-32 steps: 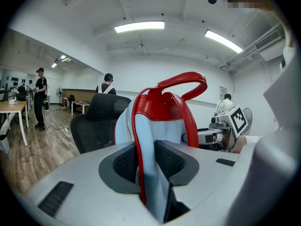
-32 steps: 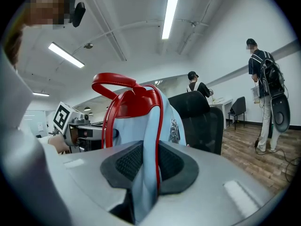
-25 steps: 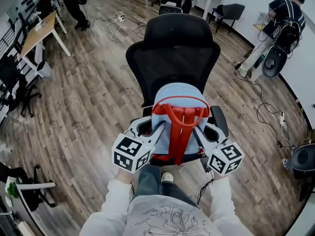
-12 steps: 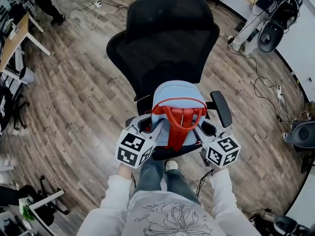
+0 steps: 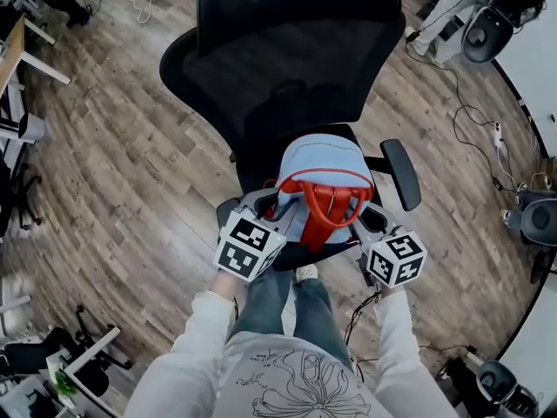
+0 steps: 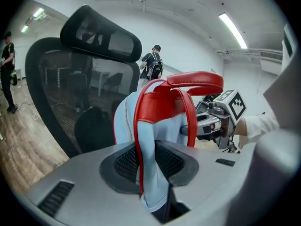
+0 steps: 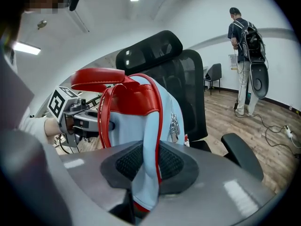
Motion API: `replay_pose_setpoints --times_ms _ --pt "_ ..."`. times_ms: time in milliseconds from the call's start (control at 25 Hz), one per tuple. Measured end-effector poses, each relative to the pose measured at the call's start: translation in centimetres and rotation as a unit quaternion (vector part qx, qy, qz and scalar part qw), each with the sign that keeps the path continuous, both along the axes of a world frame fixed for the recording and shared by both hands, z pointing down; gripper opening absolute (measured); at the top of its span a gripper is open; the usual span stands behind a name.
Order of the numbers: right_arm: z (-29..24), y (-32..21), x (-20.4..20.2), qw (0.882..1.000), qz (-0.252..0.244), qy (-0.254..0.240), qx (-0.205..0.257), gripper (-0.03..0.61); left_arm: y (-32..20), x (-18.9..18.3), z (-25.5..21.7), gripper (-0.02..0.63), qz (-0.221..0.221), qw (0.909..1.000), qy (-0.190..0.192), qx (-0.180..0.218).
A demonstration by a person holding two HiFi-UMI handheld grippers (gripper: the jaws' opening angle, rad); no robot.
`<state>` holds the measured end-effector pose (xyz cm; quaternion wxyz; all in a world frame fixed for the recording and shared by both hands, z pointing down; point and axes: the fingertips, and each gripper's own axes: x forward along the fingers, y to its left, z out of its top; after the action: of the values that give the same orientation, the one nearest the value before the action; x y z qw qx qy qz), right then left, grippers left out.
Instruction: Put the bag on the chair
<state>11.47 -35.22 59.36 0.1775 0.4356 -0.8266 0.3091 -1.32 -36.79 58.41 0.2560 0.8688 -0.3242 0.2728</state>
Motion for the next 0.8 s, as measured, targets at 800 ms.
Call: replay_pose_setpoints --times_ms 800 --pt "12.7 -2.2 0.7 0.994 -0.002 0.069 -0.087 0.092 -2.8 0.8 12.7 0.098 0.098 0.9914 -0.067 -0.056"
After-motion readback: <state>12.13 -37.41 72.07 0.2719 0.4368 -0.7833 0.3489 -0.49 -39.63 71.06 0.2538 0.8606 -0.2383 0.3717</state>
